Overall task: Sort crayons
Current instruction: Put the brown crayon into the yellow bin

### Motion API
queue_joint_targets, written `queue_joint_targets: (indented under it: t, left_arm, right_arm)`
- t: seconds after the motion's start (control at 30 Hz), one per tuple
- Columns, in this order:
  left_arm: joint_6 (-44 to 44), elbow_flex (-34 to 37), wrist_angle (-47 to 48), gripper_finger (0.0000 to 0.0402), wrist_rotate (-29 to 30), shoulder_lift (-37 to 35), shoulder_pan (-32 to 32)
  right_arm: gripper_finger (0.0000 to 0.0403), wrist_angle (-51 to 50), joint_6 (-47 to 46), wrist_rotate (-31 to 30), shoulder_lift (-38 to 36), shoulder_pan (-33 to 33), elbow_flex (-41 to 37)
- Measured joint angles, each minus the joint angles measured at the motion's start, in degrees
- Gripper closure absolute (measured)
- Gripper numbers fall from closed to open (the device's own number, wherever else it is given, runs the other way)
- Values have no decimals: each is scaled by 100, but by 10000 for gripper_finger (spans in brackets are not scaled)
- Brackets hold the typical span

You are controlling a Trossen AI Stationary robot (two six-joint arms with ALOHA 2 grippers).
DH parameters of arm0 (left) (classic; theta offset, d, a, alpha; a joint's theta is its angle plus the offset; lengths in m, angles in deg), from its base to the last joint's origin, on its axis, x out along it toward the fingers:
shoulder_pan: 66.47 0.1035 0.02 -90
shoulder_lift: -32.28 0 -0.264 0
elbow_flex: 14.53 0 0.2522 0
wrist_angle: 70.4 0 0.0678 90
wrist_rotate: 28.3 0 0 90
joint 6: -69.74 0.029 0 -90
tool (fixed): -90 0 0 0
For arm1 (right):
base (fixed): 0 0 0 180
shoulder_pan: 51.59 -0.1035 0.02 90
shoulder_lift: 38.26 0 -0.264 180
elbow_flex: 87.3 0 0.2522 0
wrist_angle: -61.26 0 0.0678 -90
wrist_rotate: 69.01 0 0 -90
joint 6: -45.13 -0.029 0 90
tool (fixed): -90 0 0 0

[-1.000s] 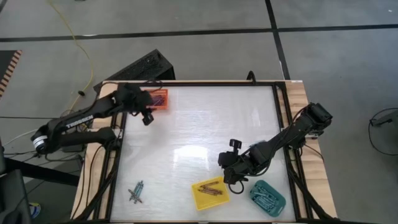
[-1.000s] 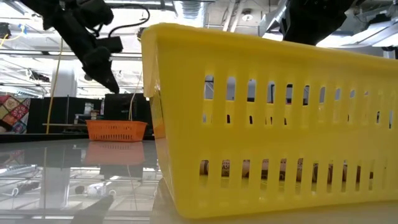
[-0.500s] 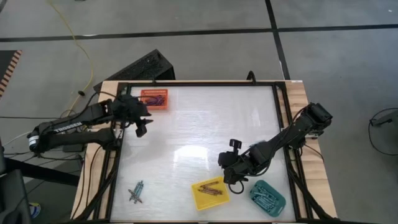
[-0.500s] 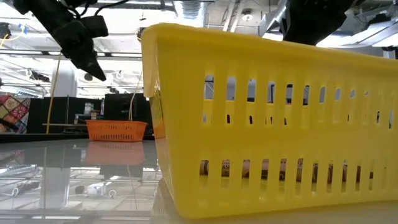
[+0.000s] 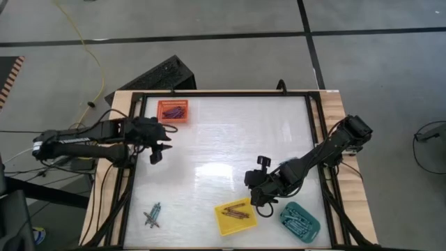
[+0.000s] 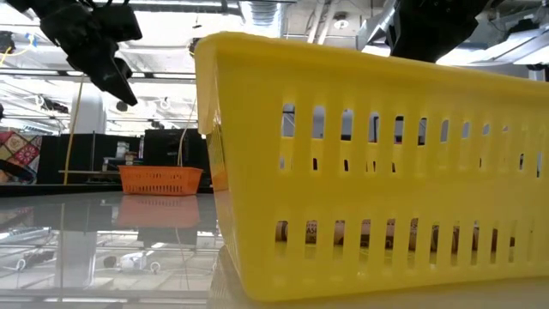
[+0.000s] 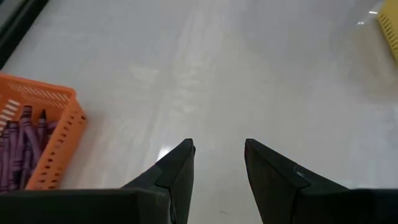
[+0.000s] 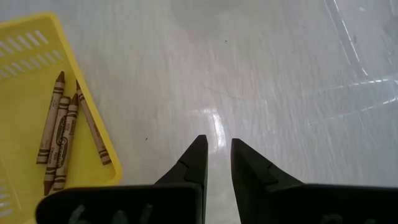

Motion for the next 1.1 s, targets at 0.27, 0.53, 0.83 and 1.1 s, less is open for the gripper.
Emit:
queue_joint_targets:
  t: [0.27,0.53,0.83,1.1]
  left_arm:
    - [-281,0,83,270,53,-2,-622]
    - [-344,0,23,270,169,-2,-976]
    - [-620,0,-138,270,266,-2,-1177]
    - [-629,0,-135,270,641,-2,-1289]
  right_arm:
    - [339,0,0,0,0,1,0]
    - [339,0,0,0,0,0,0]
    - [339,0,0,0,0,0,0]
    - [339,-1,0,0,0,0,0]
